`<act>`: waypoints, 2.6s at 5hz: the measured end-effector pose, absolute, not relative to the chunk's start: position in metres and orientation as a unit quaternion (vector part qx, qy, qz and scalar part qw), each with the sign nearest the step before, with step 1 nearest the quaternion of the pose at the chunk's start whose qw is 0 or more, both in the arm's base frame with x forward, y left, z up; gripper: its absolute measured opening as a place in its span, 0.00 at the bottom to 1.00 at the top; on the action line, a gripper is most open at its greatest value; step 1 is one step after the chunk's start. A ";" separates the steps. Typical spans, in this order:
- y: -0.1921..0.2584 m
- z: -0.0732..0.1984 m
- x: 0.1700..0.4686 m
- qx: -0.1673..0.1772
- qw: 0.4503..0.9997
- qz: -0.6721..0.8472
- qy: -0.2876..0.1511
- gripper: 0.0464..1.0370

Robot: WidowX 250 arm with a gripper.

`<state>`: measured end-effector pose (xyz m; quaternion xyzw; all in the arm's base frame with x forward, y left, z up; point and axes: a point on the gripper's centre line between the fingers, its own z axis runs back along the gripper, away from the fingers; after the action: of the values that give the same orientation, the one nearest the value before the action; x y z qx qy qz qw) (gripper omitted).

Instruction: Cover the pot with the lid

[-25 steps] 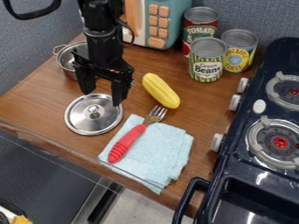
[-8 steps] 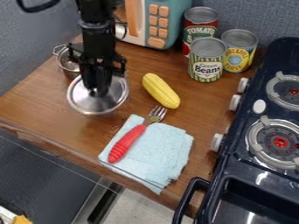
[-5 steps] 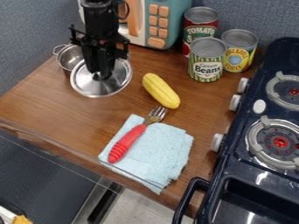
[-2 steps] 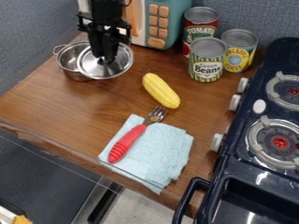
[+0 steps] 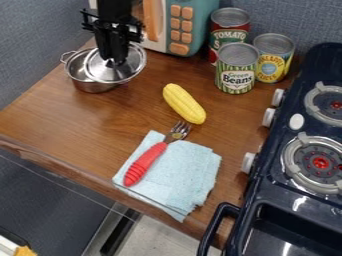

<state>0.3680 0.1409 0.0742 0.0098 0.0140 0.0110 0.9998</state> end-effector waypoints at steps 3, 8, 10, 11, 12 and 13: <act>0.165 0.062 0.373 0.004 0.999 0.034 0.020 0.22; 0.185 0.046 0.387 -0.001 0.998 0.063 0.020 0.22; 0.187 0.047 0.387 -0.003 0.998 0.063 0.021 0.22; 0.189 0.047 0.388 -0.005 0.998 0.065 0.021 0.22; 0.190 0.047 0.387 -0.004 0.998 0.065 0.022 0.22; 0.190 0.048 0.388 -0.002 0.998 0.068 0.018 0.22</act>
<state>0.3884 0.1904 0.0479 -0.0025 0.0180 0.0678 0.9975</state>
